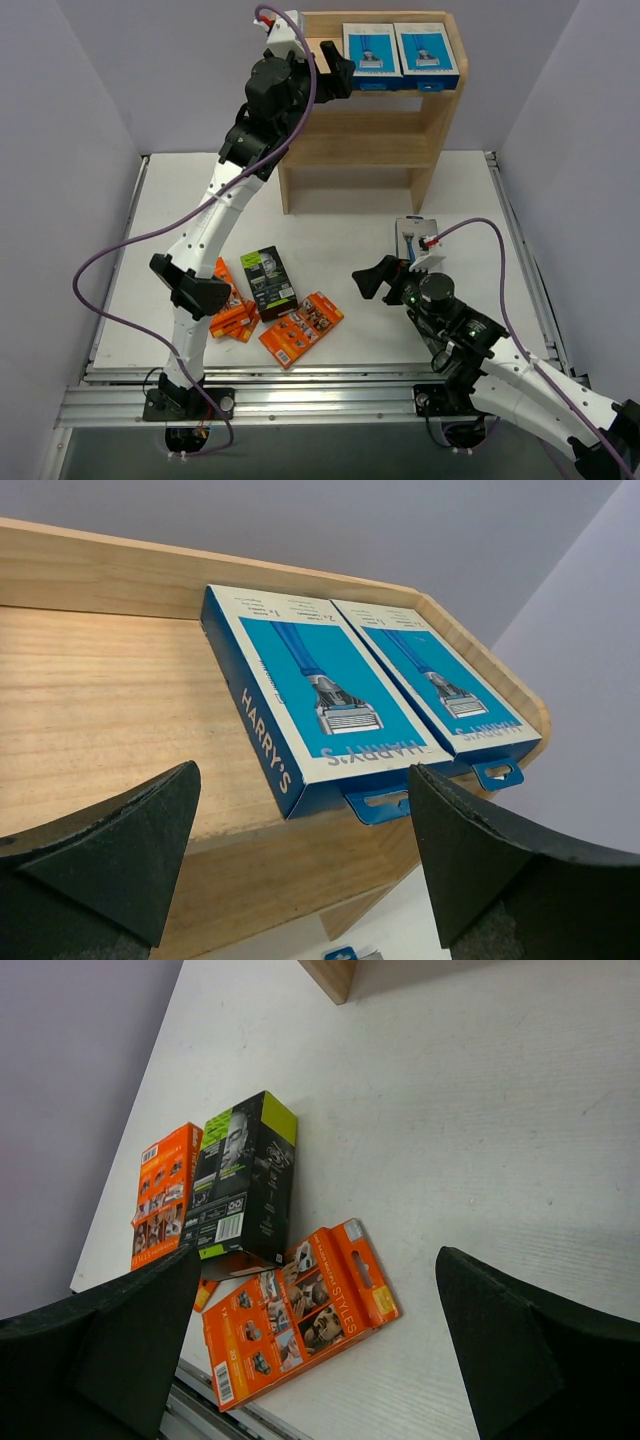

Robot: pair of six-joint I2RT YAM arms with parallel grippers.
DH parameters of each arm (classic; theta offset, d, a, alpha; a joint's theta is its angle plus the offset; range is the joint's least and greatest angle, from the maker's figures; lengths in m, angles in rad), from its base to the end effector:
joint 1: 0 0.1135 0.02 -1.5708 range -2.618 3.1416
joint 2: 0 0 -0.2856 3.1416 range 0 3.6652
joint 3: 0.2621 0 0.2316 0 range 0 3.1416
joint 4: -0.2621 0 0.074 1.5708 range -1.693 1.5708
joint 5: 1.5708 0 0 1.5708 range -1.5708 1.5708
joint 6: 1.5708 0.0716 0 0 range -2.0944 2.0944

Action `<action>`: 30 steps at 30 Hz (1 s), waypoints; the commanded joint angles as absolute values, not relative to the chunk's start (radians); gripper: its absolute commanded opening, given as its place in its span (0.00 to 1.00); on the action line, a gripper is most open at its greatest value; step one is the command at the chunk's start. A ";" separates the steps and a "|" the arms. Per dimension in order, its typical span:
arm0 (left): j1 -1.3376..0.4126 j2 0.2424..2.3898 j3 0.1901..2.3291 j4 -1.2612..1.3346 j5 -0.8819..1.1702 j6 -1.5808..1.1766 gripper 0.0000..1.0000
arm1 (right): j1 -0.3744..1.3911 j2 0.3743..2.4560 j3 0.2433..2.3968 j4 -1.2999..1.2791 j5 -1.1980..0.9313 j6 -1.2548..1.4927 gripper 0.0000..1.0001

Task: Place and organize the shaving razors onto the shelf
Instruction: Place the shaving razor onto shelf

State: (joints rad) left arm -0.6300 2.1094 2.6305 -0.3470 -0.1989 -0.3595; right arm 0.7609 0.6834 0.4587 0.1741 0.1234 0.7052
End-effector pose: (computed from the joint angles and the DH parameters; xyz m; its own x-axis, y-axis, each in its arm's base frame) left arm 0.3902 -0.2670 0.5470 -0.0168 -0.4145 -0.9099 0.4427 0.8129 -0.3785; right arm 0.1327 0.1142 0.2952 -0.4138 0.4943 -0.7645 -0.4296 0.6344 0.6426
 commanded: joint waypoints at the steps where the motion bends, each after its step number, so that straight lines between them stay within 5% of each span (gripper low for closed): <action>1: -0.617 2.152 2.695 -0.281 -0.158 -0.425 0.94 | 0.759 0.693 0.445 0.210 0.106 0.701 1.00; 30: -0.609 2.321 2.776 -0.123 -0.020 -0.581 0.95 | 0.673 0.742 0.387 0.259 0.046 0.716 1.00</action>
State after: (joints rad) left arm -0.6014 2.2997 2.7354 -0.1879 -0.0456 -0.5507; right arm 0.6853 0.7399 0.3996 0.2272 0.0624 0.7170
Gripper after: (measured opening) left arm 0.948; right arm 0.996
